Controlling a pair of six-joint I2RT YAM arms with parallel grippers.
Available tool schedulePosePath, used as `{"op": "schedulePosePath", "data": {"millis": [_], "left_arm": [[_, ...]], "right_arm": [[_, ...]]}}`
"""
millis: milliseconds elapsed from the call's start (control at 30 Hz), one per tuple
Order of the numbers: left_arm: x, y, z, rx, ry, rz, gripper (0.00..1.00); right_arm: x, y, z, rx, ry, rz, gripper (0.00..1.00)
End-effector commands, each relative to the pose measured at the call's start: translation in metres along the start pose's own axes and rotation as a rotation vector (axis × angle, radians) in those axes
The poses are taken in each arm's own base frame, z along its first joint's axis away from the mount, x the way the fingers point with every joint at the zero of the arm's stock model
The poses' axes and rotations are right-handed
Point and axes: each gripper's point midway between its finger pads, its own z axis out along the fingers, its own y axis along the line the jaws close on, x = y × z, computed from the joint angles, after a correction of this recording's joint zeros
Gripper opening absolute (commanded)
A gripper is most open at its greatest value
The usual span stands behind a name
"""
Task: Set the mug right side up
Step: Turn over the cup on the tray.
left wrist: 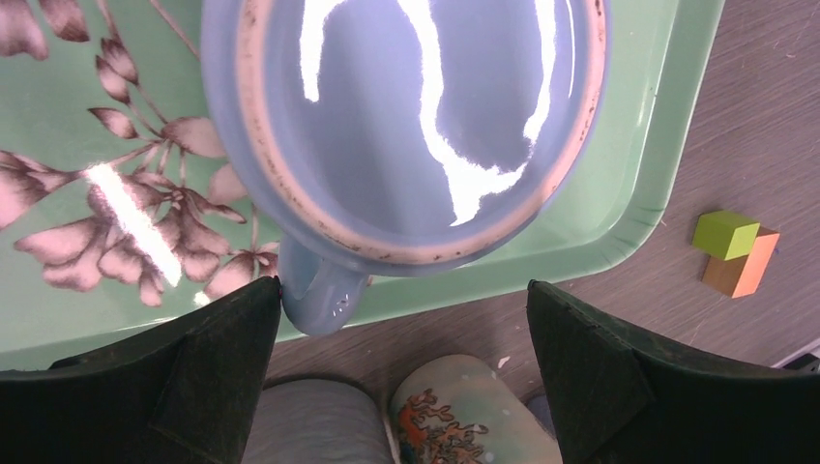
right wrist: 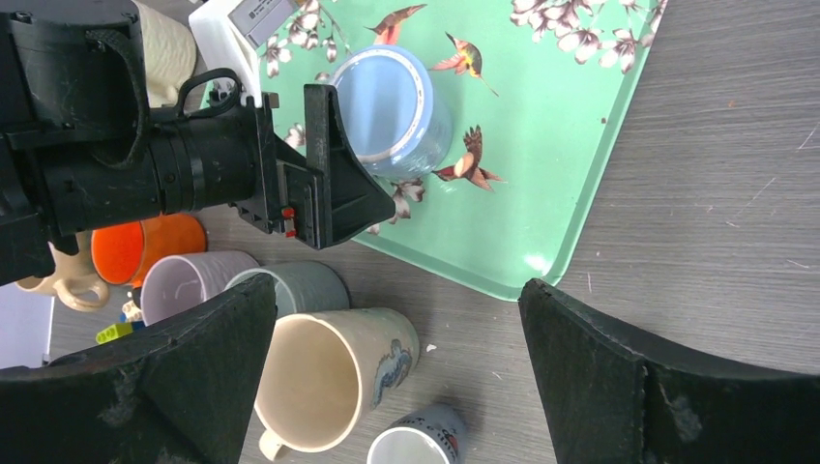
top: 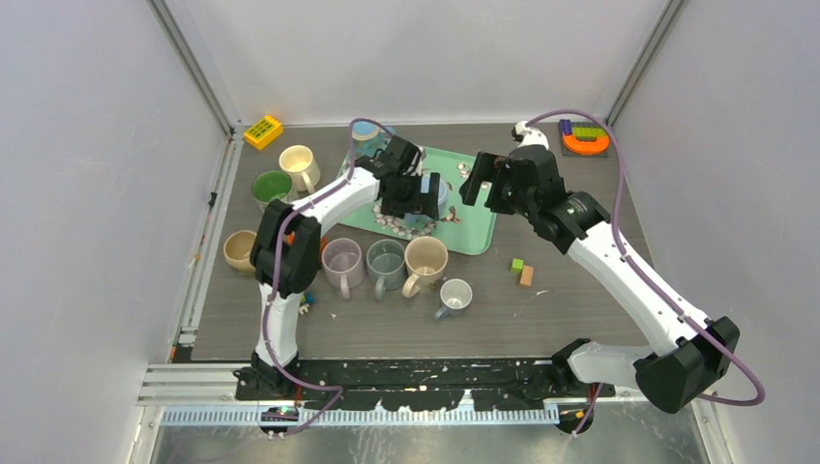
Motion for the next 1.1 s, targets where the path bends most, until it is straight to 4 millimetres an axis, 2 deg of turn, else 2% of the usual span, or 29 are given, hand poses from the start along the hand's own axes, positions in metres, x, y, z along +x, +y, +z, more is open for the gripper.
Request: {"op": "schedulePosePath", "data": {"millis": [0,400,533,600,700,867,967,1067], "left_arm": [[-0.024,-0.017,0.005,0.017,-0.075,-0.028,1.00],[-0.091,-0.052,0.058,0.114,-0.240,-0.309,1.00],[-0.113,-0.064,0.061,0.169,-0.287,-0.353,1.00],[-0.117,-0.068,0.060,0.192,-0.295,-0.362,1.00],[-0.120,-0.070,0.049,0.215,-0.303,-0.344,1.00],[-0.125,-0.062,0.008,0.242,-0.328,-0.311,1.00],[-0.123,-0.043,-0.021,0.219,-0.345,-0.315,1.00],[-0.115,-0.014,-0.051,0.172,-0.363,-0.334,1.00]], "right_arm": [[-0.011,-0.003,-0.003,0.008,-0.057,0.007,1.00],[-0.009,-0.022,0.003,0.076,-0.055,0.005,1.00],[-0.010,-0.026,0.009,0.087,-0.045,0.018,1.00],[-0.010,-0.026,0.014,0.090,-0.040,0.027,1.00],[-0.008,-0.026,0.022,0.094,-0.025,0.039,1.00],[-0.010,-0.022,0.033,0.097,-0.024,0.060,1.00],[-0.012,-0.021,0.041,0.106,-0.024,0.071,1.00],[-0.015,-0.020,0.050,0.117,-0.023,0.081,1.00]]}}
